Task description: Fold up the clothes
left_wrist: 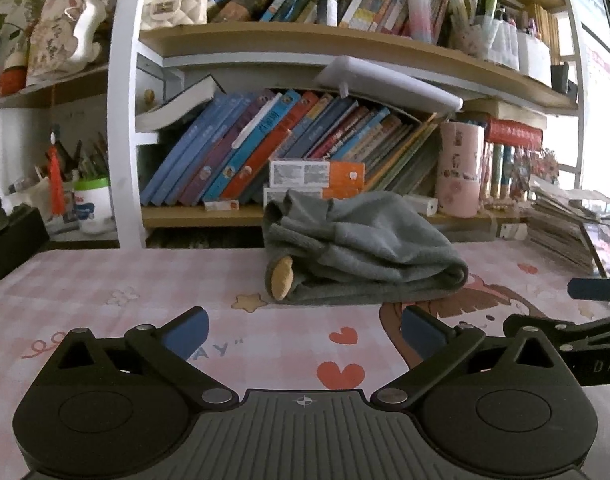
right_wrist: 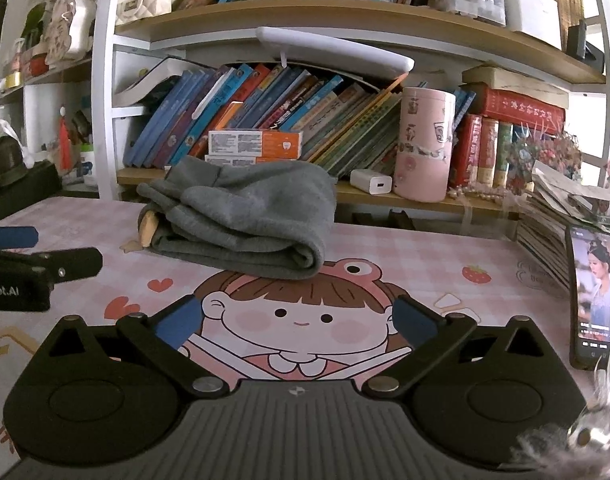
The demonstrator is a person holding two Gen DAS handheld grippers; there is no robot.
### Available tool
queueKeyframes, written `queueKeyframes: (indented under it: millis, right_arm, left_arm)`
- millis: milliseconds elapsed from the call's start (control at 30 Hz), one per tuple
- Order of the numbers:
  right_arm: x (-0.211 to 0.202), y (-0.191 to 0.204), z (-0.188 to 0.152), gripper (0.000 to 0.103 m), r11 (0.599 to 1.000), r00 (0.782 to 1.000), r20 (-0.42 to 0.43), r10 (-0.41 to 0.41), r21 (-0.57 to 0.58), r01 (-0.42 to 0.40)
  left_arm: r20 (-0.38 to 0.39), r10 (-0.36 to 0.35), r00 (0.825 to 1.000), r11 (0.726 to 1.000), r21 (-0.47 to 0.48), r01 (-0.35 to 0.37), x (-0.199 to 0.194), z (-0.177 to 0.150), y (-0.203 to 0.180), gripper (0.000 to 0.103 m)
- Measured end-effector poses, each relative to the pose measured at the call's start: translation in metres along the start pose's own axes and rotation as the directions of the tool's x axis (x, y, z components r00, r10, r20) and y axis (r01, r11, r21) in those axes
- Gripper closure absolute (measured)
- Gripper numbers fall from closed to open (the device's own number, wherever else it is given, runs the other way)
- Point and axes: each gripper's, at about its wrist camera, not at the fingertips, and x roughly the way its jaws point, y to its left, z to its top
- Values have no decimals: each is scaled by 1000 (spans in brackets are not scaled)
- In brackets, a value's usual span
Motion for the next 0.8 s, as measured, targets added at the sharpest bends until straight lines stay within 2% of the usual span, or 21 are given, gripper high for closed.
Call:
queueKeyframes:
  millis: [800]
  right_arm:
    - [0,5,1,0,1000,1000,-5,14,-25,-14]
  left_arm:
    - [-28,-14,1000,1000,-13,13,5,0,2,0]
